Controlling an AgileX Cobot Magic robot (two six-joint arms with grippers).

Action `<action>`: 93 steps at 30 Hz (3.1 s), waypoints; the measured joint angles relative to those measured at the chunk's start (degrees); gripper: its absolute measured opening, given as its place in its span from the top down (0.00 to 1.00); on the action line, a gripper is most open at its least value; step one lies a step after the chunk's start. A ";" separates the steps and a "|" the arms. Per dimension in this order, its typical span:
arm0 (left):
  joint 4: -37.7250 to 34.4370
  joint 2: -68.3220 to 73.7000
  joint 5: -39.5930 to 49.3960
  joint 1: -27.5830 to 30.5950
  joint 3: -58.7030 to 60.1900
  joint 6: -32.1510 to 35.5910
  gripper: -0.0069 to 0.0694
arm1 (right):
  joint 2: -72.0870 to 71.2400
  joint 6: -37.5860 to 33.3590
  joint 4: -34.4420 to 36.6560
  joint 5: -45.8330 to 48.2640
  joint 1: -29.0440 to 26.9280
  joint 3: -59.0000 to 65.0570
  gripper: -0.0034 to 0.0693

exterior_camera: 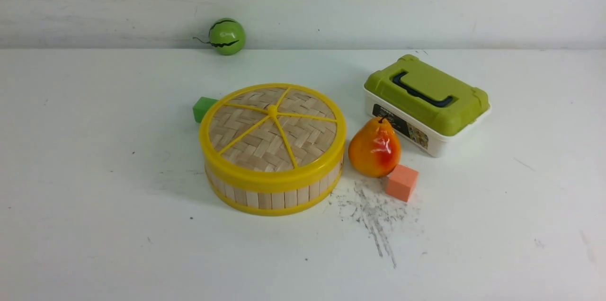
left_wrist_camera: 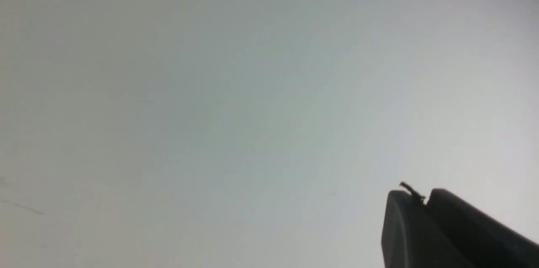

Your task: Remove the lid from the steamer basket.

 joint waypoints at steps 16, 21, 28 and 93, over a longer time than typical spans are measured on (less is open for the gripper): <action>0.42 24.26 51.62 0.00 -33.42 -3.45 0.93 | 0.00 0.00 0.00 0.00 0.00 0.00 0.62; -4.20 44.50 57.34 0.00 -34.17 -3.15 0.93 | 0.00 0.00 0.00 0.00 0.00 0.00 0.62; -15.84 69.78 69.41 -2.56 -45.54 12.90 0.93 | 0.00 0.00 0.00 0.00 0.00 0.00 0.62; 5.48 127.33 95.51 -20.42 -120.60 15.77 0.69 | 0.00 0.00 0.00 0.00 0.00 0.00 0.62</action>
